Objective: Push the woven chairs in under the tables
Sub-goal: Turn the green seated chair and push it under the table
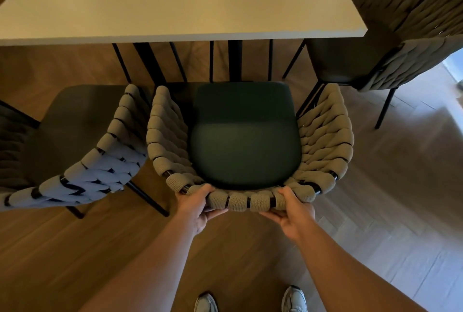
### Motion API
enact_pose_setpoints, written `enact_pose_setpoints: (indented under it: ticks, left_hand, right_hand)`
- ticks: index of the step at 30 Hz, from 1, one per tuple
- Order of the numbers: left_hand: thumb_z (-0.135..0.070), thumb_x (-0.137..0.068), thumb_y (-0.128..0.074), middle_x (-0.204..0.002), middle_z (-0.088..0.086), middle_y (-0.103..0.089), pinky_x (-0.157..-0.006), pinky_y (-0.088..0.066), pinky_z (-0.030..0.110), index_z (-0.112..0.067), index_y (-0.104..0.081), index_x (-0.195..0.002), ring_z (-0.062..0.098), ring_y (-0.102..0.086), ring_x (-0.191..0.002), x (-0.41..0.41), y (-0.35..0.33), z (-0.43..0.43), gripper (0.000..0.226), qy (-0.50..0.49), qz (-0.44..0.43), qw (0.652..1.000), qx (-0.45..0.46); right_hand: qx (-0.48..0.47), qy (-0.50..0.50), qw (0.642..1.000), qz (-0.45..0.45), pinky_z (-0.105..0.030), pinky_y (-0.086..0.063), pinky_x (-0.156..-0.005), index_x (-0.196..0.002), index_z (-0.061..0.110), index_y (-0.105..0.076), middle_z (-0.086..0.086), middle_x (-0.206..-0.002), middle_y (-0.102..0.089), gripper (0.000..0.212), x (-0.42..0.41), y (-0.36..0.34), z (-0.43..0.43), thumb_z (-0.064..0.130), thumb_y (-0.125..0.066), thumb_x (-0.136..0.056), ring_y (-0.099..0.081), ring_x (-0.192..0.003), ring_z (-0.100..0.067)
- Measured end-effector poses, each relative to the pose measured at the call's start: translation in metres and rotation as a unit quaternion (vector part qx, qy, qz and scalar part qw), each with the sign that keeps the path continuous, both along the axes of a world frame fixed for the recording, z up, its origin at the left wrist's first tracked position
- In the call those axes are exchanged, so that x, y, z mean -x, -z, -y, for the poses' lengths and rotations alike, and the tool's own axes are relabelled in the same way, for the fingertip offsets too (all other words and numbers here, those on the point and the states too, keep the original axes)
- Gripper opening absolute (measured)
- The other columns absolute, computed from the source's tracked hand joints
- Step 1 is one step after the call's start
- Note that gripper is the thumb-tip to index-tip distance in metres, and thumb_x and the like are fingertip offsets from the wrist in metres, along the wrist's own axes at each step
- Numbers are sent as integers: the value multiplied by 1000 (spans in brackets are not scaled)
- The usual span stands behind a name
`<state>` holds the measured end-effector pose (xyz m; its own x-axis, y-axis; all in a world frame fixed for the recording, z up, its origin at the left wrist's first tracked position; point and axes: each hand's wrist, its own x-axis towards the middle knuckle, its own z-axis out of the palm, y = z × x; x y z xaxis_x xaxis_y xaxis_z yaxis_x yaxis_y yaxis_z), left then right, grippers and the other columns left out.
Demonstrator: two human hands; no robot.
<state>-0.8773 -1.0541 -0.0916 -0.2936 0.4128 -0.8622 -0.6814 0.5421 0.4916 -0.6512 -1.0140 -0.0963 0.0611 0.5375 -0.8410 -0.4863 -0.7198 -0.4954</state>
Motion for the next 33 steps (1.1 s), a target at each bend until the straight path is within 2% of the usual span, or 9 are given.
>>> enact_pose_setpoints:
  ticks: [3,5,7,9,12,16,23,28,33]
  left_hand:
    - [-4,-83,-75,-108,28,-66,-58,-61,52,-17,-47,-116,40,-75,-75,3,3,-5,46,7,-5,1000,-3]
    - [-9,-80,-79,-107,26,-68,-60,-61,54,-22,-45,-115,41,-75,-76,2,5,-2,50,4,-12,1000,-12]
    - [-13,-77,-82,-108,24,-68,-62,-60,58,-38,-38,-119,42,-75,-78,3,5,2,65,-17,-4,999,-28]
    - [-13,-74,-84,-111,22,-67,-62,-59,59,-45,-34,-123,43,-74,-77,6,3,3,77,-26,-11,999,-33]
    - [-4,-74,-82,-110,24,-66,-61,-59,56,-29,-43,-120,44,-74,-78,11,0,1,66,-6,-21,999,-34]
    - [-1,-83,-73,-108,29,-67,-53,-60,47,-8,-51,-117,38,-75,-75,13,-3,-6,41,44,-33,998,-13]
    - [0,-84,-71,-103,27,-67,-50,-59,47,-9,-50,-112,36,-75,-69,18,-3,-9,36,41,-43,998,13]
    - [0,-84,-71,-105,28,-66,-52,-59,50,-12,-46,-124,37,-75,-67,24,-3,-8,49,35,-55,998,16]
    - [1,-85,-69,-98,26,-66,-50,-59,51,-14,-46,-111,37,-74,-63,26,-4,-4,38,47,-52,997,11]
  right_hand:
    - [-11,-7,1000,-15,-62,-59,-65,-119,16,-52,-25,-115,-68,43,0,0,-6,7,-75,-84,-72,-92,-44]
    - [-23,-20,999,-37,-62,-59,-69,-123,21,-52,-24,-117,-69,51,-2,-1,0,21,-79,-80,-73,-93,-44]
    - [-25,-20,998,-56,-64,-58,-73,-124,24,-52,-24,-116,-70,58,-8,-2,4,35,-81,-75,-72,-94,-45]
    - [-22,-13,999,-47,-65,-58,-75,-125,23,-51,-24,-117,-70,59,-12,-4,0,39,-80,-76,-72,-96,-46]
    - [-12,5,1000,-13,-63,-59,-70,-127,19,-51,-21,-120,-67,54,-14,-4,-7,24,-79,-82,-70,-101,-43]
    - [2,16,1000,21,-53,-62,-62,-119,15,-52,-19,-119,-64,44,-8,-1,-12,7,-75,-83,-68,-100,-38]
    - [22,23,998,46,-53,-62,-58,-107,14,-52,-19,-109,-65,35,-2,-2,-15,3,-74,-83,-69,-91,-38]
    - [29,17,998,48,-52,-62,-56,-98,15,-49,-18,-103,-65,31,2,-3,-10,1,-73,-83,-70,-86,-37]
    - [31,21,998,50,-55,-62,-60,-96,15,-49,-17,-104,-64,29,3,-2,-3,2,-72,-84,-68,-88,-36]
